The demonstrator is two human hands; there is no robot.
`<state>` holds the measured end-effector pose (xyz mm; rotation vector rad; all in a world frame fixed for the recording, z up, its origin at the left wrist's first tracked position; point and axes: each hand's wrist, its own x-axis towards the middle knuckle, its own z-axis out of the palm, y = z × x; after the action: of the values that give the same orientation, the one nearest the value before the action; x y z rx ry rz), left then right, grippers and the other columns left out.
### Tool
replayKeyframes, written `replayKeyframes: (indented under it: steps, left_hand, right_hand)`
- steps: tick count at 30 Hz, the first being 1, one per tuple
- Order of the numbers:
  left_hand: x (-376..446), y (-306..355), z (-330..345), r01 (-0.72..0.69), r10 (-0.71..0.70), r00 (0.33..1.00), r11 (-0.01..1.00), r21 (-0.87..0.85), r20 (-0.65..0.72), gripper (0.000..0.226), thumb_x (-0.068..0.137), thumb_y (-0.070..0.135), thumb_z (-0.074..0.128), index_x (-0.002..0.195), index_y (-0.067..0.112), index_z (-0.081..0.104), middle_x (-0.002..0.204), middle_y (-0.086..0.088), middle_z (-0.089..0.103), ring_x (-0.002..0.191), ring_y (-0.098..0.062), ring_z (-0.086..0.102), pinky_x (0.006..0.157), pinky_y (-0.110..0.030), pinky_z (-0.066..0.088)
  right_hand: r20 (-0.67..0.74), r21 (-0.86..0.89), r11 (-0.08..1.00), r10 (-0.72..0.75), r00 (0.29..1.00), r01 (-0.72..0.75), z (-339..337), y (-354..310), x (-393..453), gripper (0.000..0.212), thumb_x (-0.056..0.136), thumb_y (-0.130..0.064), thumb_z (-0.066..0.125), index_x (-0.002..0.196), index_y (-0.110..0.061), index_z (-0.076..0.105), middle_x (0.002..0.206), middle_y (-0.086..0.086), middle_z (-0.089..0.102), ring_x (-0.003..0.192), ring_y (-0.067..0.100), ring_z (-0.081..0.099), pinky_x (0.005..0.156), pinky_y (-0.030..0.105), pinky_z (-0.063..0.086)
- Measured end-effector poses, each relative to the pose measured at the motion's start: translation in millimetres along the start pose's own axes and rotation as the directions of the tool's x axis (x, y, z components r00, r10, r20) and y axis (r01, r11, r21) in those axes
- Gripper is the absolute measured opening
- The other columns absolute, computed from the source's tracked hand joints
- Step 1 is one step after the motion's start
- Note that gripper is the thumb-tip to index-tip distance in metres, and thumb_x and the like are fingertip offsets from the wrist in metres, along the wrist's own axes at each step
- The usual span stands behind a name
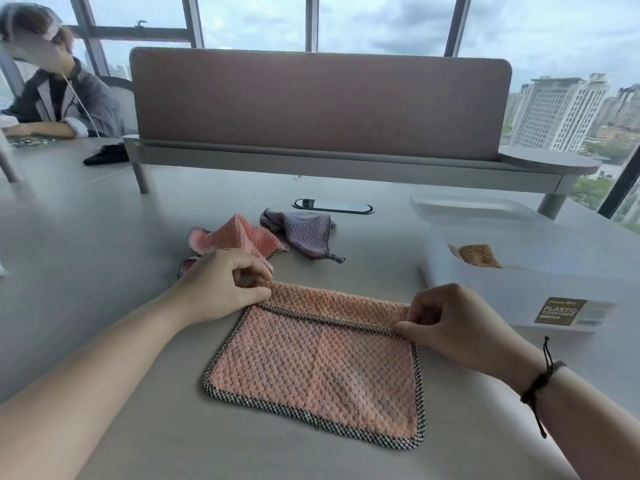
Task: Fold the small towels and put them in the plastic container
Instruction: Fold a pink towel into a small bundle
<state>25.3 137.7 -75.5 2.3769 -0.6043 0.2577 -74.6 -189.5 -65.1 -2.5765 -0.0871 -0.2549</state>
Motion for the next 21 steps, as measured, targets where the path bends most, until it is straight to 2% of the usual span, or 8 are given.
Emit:
replayKeyframes:
  steps: [3,6,7,9,10,12,15,21]
  left_hand:
    - [-1.5,6.0,2.6,-0.111,0.111,0.993,0.994,-0.007,0.043,0.026,0.084,0.022,0.077,0.102,0.039,0.073,0.117,0.022,0.066,0.116,0.004,0.056,0.104,-0.027,0.041]
    - [-5.9,23.3,8.0,-0.153,0.154,0.969,0.988,-0.020,0.192,0.036,0.093,0.024,0.069,0.127,0.036,0.065,0.141,0.020,0.054,0.137,0.007,0.039,0.117,-0.025,0.025]
    - [-7.6,29.4,10.5,-0.175,0.175,0.954,0.984,-0.023,0.242,0.040,0.095,0.027,0.065,0.134,0.036,0.060,0.147,0.022,0.048,0.141,0.009,0.032,0.119,-0.022,0.019]
    - [-10.2,41.8,15.7,-0.208,0.195,0.909,0.978,-0.004,0.367,0.049,0.099,0.038,0.055,0.147,0.039,0.043,0.156,0.026,0.031,0.145,0.014,0.014,0.120,-0.017,0.006]
    - [-11.1,47.2,18.7,-0.224,0.185,0.877,0.974,0.038,0.444,0.056,0.099,0.047,0.047,0.152,0.040,0.031,0.160,0.027,0.020,0.147,0.013,0.005,0.121,-0.018,0.000]
    - [-13.7,55.3,26.2,-0.291,0.130,0.806,0.937,0.195,0.578,0.069,0.096,0.063,0.028,0.157,0.041,0.006,0.163,0.025,-0.003,0.148,0.008,-0.013,0.122,-0.023,-0.010]
    - [-18.6,62.1,33.5,-0.366,0.075,0.774,0.863,0.349,0.629,0.081,0.087,0.076,0.012,0.155,0.038,-0.011,0.162,0.023,-0.017,0.146,0.005,-0.024,0.124,-0.032,-0.012]
    - [-24.2,73.0,36.2,-0.335,-0.005,0.775,0.844,0.418,0.631,0.092,0.083,0.086,0.017,0.152,0.040,-0.023,0.157,0.024,-0.028,0.143,0.003,-0.031,0.121,-0.031,-0.016]
  right_hand:
    - [-0.250,0.015,1.000,-0.020,0.968,0.025,-4.0,-5.6,-1.5,0.026,0.075,-0.035,0.076,0.055,-0.028,0.061,0.044,-0.007,0.043,0.043,0.009,0.040,0.045,0.025,0.030]
    - [-0.405,-0.050,0.981,-0.191,0.894,0.187,-3.8,-19.6,-7.5,0.018,0.081,-0.034,0.071,0.065,-0.031,0.064,0.056,-0.012,0.052,0.051,0.007,0.049,0.049,0.024,0.040]
    - [-0.375,-0.058,0.969,-0.242,0.895,0.238,0.0,-23.4,-9.9,0.010,0.084,-0.038,0.068,0.076,-0.032,0.070,0.068,-0.014,0.059,0.061,0.004,0.056,0.056,0.025,0.046]
    - [-0.210,-0.093,0.957,-0.290,0.934,0.276,8.6,-31.3,-13.7,0.028,0.089,-0.051,0.058,0.108,-0.034,0.071,0.105,-0.017,0.066,0.091,0.002,0.062,0.077,0.022,0.050]
    - [-0.088,-0.134,0.947,-0.304,0.949,0.291,13.3,-34.5,-15.2,0.042,0.090,-0.058,0.052,0.125,-0.036,0.063,0.125,-0.018,0.061,0.109,0.002,0.058,0.090,0.021,0.046]
    - [0.153,-0.183,0.933,-0.283,0.947,0.308,21.3,-41.7,-17.9,0.067,0.090,-0.071,0.041,0.149,-0.038,0.035,0.155,-0.015,0.036,0.140,0.006,0.035,0.113,0.023,0.028]
    - [0.347,-0.226,0.932,-0.195,0.917,0.284,27.9,-46.8,-20.1,0.088,0.085,-0.080,0.024,0.157,-0.033,0.003,0.166,-0.009,0.002,0.151,0.007,0.001,0.120,0.021,-0.001]
    - [0.463,-0.313,0.888,-0.166,0.871,0.336,25.3,-33.5,-9.1,0.100,0.077,-0.087,0.013,0.156,-0.030,-0.009,0.164,-0.011,-0.013,0.148,0.002,-0.016,0.122,0.029,-0.008]
